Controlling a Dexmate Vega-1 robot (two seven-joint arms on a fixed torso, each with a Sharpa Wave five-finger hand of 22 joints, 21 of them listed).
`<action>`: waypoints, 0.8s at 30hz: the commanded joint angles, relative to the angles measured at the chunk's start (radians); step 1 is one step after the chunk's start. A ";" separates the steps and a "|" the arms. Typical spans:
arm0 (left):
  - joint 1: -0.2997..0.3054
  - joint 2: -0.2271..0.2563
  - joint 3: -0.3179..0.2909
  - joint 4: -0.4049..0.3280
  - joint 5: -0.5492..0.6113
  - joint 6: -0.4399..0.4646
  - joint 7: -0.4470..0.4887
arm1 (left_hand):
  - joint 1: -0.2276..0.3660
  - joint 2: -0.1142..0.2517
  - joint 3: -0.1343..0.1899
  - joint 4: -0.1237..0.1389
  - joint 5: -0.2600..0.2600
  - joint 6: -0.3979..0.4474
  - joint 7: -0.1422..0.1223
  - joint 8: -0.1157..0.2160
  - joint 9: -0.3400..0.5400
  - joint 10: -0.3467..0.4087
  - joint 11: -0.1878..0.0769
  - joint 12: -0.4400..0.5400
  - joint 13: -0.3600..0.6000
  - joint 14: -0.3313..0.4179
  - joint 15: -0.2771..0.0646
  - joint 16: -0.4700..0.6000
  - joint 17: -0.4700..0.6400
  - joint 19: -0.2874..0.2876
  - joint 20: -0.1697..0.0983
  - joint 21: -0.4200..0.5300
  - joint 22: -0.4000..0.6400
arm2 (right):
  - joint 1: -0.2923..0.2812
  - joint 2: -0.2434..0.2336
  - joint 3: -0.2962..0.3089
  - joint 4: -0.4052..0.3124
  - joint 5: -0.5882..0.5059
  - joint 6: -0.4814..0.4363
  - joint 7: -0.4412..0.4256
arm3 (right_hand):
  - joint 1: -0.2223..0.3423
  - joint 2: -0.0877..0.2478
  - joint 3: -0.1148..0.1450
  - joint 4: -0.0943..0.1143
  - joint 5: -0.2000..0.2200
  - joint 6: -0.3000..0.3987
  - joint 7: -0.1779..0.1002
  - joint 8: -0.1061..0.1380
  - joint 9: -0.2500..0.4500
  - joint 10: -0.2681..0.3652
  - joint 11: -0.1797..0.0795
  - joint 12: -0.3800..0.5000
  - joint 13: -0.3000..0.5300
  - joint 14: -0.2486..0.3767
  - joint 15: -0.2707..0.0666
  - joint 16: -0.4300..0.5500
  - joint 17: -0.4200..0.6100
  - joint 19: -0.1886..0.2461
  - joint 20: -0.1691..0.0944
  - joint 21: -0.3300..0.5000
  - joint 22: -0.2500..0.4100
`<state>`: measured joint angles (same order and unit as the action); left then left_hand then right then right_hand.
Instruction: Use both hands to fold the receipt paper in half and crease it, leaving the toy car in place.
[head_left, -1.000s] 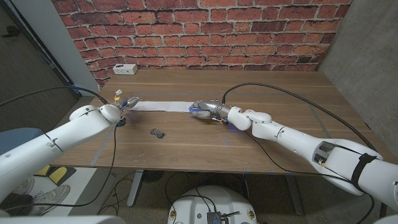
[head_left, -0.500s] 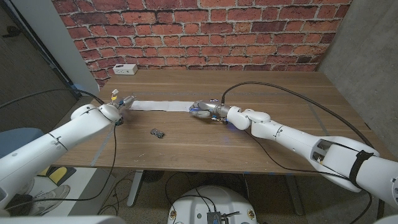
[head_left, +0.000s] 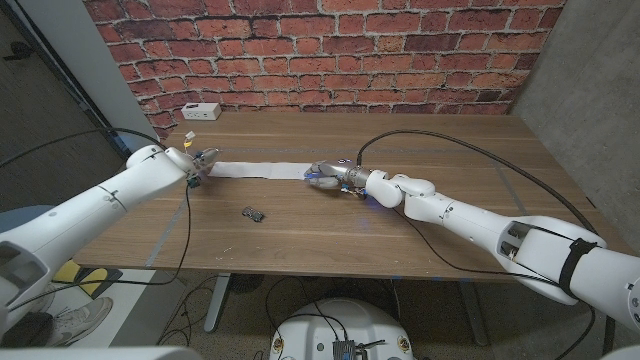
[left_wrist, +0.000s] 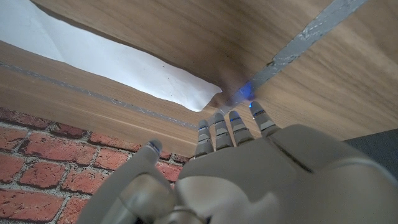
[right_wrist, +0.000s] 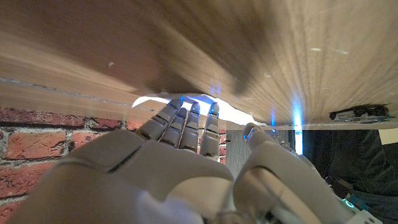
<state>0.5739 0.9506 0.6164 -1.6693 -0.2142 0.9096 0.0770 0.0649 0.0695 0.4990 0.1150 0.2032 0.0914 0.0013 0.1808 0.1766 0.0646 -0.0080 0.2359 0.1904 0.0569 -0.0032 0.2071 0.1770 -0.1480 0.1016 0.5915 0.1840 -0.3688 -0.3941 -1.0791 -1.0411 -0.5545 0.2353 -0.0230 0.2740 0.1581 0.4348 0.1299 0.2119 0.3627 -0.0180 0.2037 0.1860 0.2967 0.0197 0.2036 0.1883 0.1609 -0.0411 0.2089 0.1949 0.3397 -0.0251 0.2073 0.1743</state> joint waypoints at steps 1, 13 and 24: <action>-0.145 -0.059 0.121 0.115 0.067 0.014 -0.120 | -0.006 -0.013 -0.011 0.002 0.001 0.033 0.021 0.013 0.002 0.032 0.002 0.003 0.004 0.040 0.000 0.010 0.001 0.017 -0.001 -0.001 0.002 | 0.006 0.000 -0.005 0.030 0.018 0.017 -0.002 | -0.008 0.001 0.006 0.001 0.010 0.009 -0.004 -0.002 0.000 0.012 -0.002 0.001 0.001 0.009 -0.003 0.000 -0.001 0.021 0.011 0.003 0.001; -0.290 -0.104 0.324 0.114 0.221 0.169 -0.234 | -0.050 -0.036 -0.061 0.028 0.010 0.283 0.043 0.058 0.005 0.264 0.005 0.054 0.009 0.113 0.008 -0.001 0.008 -0.022 -0.003 -0.055 0.003 | 0.003 -0.009 0.001 0.037 0.036 0.046 -0.005 | -0.007 0.001 0.010 -0.001 0.013 0.006 -0.004 -0.005 0.000 0.011 -0.002 0.000 0.001 0.010 -0.005 -0.003 -0.003 0.023 0.009 0.003 0.001; -0.147 -0.078 0.130 0.058 0.080 -0.081 -0.179 | -0.046 -0.032 -0.095 0.032 0.019 0.040 -0.007 -0.014 0.003 0.142 -0.017 -0.021 0.006 -0.002 0.002 -0.024 0.005 -0.064 0.003 -0.099 0.005 | -0.005 -0.022 0.006 0.020 0.035 0.044 -0.002 | -0.007 0.000 0.012 -0.001 0.015 0.003 -0.005 -0.007 0.000 0.010 -0.003 -0.002 0.001 0.010 -0.007 -0.006 -0.004 0.024 0.006 0.002 0.001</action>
<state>0.3409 0.8615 0.8566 -1.5697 -0.0532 1.0149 -0.1240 0.0185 0.0265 0.4051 0.1483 0.2157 0.1538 0.0097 0.1693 0.1766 0.2209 -0.0193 0.2219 0.1952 0.0655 -0.0001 0.1848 0.1813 -0.1702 0.1019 0.4953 0.1839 -0.3666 -0.4032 -1.0786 -1.0104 -0.5218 0.2787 -0.0279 0.2741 0.1581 0.4391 0.1256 0.2187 0.3626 -0.0180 0.1996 0.1861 0.2966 0.0197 0.2035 0.1857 0.1646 -0.0373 0.2066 0.1906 0.3443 -0.0309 0.1996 0.1521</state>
